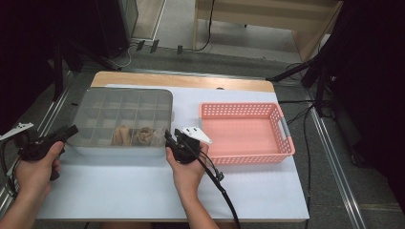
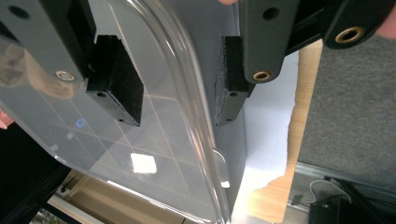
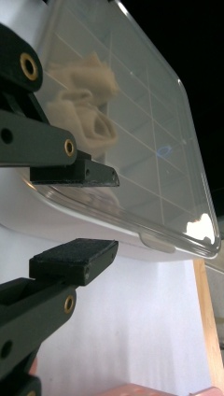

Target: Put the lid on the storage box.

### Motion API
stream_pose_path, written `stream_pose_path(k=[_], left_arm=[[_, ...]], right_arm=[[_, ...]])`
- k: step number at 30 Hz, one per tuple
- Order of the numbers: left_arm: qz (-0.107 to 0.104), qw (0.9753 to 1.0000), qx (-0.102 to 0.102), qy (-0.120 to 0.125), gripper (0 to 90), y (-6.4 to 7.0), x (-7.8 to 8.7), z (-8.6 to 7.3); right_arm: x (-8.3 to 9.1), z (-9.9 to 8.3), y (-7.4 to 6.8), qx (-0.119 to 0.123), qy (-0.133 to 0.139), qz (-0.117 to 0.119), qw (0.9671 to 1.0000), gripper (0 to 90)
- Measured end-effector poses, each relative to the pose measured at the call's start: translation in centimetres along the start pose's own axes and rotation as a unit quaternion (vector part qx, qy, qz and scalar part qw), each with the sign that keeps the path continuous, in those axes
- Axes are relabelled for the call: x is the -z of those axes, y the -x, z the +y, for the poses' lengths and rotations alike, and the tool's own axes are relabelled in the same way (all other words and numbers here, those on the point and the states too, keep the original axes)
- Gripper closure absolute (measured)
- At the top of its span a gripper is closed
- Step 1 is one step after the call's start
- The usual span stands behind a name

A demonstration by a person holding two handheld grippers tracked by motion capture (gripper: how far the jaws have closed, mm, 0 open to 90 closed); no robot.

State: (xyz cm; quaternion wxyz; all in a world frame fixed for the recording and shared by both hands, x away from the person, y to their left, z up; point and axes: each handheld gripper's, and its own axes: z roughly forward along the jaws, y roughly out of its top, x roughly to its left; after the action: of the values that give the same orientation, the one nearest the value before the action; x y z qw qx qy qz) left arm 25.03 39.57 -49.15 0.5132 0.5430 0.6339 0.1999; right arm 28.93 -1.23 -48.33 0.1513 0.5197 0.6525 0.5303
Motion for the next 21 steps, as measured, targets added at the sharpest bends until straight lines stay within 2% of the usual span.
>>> stream_pose_path(k=[4, 7, 9, 13, 15, 17, 21], left_arm=[[0.005, 1.0, 0.002, 0.005, 54.1, 0.2, 0.2, -0.3], [0.008, 0.9999, -0.001, 0.008, 55.1, 0.2, 0.4, -0.3], [0.018, 0.9997, -0.014, 0.01, 57.1, 0.5, 0.7, -0.3], [0.03, 0.9985, -0.038, 0.026, 65.3, 1.1, 2.0, -0.4], [0.03, 0.9985, -0.038, 0.027, 73.1, 1.3, 2.7, -0.5], [0.033, 0.9984, -0.037, 0.028, 78.0, 1.4, 3.1, -0.6], [0.033, 0.9985, -0.034, 0.027, 77.5, 1.1, 3.3, -1.1]], right_arm=[[0.5, -0.5, 0.2, -0.008, 0.006, 0.012, 0.9999, 64.8], [0.5, -0.6, -0.1, 0.009, 0.011, 0.009, 0.9999, 67.5], [0.6, -0.6, -0.1, 0.01, 0.011, 0.011, 0.9998, 68.9], [1.5, -0.7, -0.5, 0.024, 0.026, 0.017, 0.9992, 78.8], [2.0, -0.9, -0.8, 0.031, 0.03, 0.026, 0.9987, 84.3], [2.2, -1.1, -1.1, 0.035, 0.022, 0.029, 0.9987, 87.3], [2.2, -1.5, -1.0, 0.035, 0.022, 0.032, 0.9986, 87.6]])
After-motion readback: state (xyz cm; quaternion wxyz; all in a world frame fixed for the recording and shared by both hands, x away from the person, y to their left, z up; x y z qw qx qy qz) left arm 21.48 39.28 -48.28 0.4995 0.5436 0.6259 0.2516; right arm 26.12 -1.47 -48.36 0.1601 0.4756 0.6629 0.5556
